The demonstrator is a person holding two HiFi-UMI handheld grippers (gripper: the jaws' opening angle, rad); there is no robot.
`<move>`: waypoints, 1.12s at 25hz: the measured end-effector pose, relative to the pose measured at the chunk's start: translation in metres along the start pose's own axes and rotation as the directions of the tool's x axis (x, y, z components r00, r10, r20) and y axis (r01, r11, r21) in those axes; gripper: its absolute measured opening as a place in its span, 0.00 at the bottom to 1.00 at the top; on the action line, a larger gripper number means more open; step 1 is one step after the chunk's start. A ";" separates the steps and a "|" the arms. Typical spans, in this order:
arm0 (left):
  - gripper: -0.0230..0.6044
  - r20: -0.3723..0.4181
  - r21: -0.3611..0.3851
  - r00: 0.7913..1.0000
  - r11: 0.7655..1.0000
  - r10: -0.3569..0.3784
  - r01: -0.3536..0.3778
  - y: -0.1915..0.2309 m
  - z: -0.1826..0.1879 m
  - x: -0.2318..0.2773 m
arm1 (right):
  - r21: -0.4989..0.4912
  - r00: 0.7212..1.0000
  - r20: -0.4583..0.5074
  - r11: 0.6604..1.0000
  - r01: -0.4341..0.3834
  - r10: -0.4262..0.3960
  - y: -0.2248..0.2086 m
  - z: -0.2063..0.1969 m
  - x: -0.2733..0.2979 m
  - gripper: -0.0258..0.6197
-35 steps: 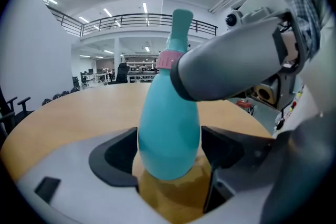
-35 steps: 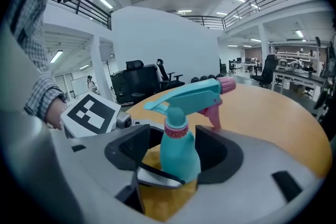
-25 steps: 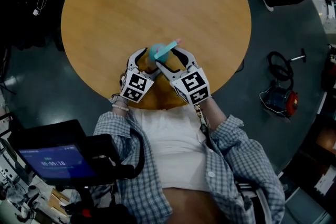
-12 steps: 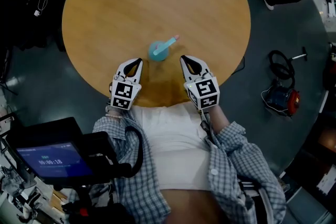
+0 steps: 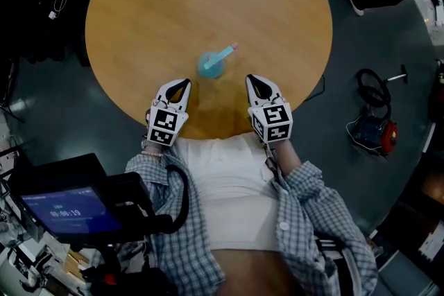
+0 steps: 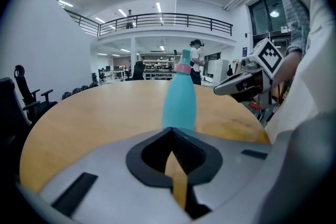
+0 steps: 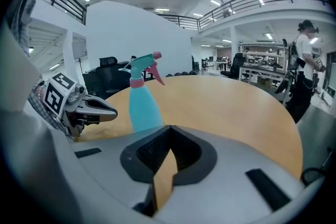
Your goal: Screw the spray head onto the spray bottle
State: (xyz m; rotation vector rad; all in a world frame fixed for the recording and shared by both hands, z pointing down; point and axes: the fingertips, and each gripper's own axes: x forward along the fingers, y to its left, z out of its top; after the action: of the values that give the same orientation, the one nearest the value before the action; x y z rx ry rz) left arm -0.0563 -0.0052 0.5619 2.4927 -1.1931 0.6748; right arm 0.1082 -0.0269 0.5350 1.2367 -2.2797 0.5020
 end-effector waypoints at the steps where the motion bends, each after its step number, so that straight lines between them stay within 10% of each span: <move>1: 0.05 0.001 -0.002 1.000 1.000 0.001 -0.001 0.000 0.000 0.001 | 0.000 1.000 -0.006 1.000 0.001 -0.001 -0.001 -0.001 0.001 0.03; 28: 0.05 -0.002 -0.013 1.000 1.000 0.002 -0.002 -0.001 -0.001 0.001 | 0.003 0.997 -0.068 1.000 -0.025 0.025 0.005 -0.010 0.006 0.03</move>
State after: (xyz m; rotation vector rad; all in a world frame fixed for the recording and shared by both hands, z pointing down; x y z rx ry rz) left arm -0.0554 -0.0051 0.5630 2.4801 -1.1956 0.6676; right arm 0.1034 -0.0233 0.5462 1.1752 -2.2410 0.5470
